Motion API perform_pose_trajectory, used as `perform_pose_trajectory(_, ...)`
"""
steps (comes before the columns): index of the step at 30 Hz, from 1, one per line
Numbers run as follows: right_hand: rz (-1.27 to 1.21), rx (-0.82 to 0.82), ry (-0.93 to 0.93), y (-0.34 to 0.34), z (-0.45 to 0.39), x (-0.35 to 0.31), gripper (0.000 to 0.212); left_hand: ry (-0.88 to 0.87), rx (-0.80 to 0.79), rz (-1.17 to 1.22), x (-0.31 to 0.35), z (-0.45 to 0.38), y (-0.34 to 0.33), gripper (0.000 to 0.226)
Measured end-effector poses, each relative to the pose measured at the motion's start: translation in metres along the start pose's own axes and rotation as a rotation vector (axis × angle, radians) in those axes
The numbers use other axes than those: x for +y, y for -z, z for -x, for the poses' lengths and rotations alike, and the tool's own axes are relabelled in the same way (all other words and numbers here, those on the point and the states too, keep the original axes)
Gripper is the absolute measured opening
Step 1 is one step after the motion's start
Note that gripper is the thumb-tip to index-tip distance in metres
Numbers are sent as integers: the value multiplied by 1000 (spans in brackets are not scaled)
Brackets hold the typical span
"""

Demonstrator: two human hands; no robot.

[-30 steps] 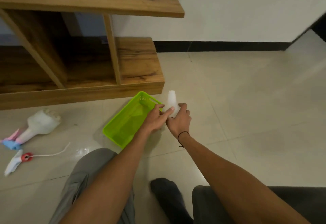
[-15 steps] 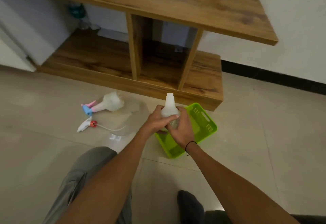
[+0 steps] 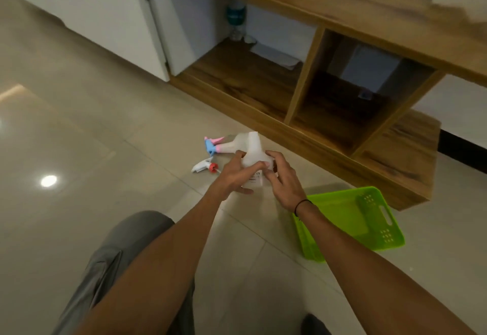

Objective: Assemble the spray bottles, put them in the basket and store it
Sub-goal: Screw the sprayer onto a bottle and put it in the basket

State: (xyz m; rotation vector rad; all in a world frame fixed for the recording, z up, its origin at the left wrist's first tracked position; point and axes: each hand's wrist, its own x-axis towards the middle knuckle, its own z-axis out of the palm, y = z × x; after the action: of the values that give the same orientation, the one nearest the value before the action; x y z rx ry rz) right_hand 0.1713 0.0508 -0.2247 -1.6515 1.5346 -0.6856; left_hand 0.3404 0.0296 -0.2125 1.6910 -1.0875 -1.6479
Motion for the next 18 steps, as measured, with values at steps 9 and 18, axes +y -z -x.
perform_pose_trajectory(9, 129, -38, -34, -56, -50, -20, 15, 54, 158, -3, -20, 11, 65, 74)
perform_pose_trajectory(18, 424, -187, 20, -124, -104, -51, 47, 156, 251, -75, -54, 28, 137, 74)
